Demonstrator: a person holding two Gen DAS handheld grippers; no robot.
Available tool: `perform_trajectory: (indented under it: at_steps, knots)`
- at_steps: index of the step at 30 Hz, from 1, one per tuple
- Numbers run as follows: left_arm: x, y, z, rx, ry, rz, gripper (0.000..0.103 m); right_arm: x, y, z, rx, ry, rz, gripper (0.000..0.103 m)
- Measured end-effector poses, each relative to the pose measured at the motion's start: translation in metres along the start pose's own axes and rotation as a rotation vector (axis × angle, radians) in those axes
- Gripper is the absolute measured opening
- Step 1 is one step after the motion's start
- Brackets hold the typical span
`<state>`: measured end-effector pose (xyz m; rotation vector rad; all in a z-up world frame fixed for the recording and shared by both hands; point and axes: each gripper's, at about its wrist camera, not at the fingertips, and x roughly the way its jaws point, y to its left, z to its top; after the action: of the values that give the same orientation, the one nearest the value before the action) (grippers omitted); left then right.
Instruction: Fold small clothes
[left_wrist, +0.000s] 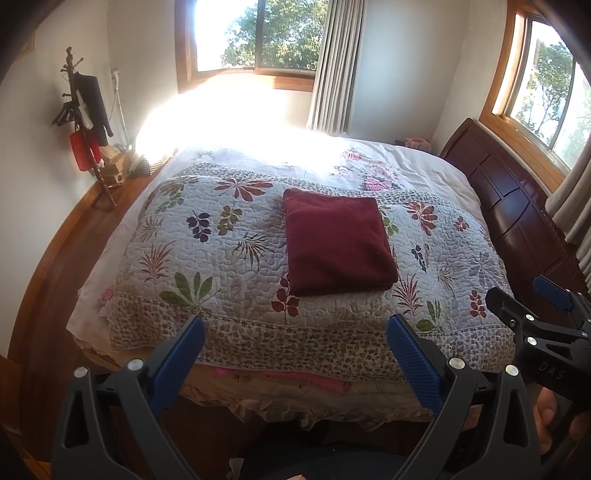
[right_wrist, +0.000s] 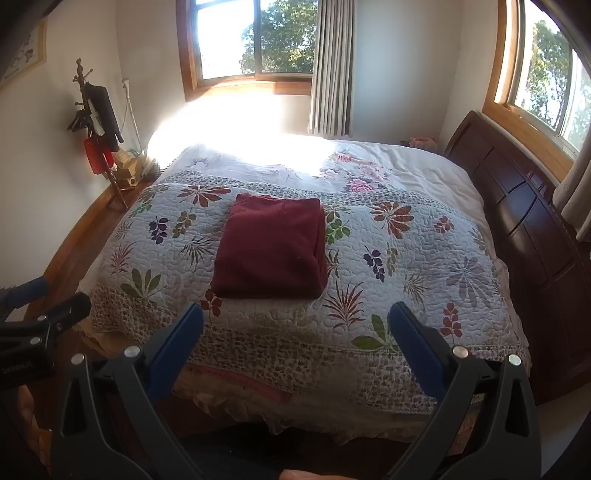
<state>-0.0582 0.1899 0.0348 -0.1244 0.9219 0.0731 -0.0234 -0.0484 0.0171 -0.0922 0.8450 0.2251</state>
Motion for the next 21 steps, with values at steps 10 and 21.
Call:
perform_trajectory:
  at_steps: [10,21]
  knots:
    - [0.0003,0.0002,0.0010,0.001,0.000,-0.001,0.099,0.0010,0.0003,0.0035,-0.015,-0.014,-0.004,0.100]
    - [0.0014,0.0021,0.0039,-0.001,0.000,0.000,0.099,0.0053,-0.0007,0.0087,-0.020,-0.015,0.006,0.100]
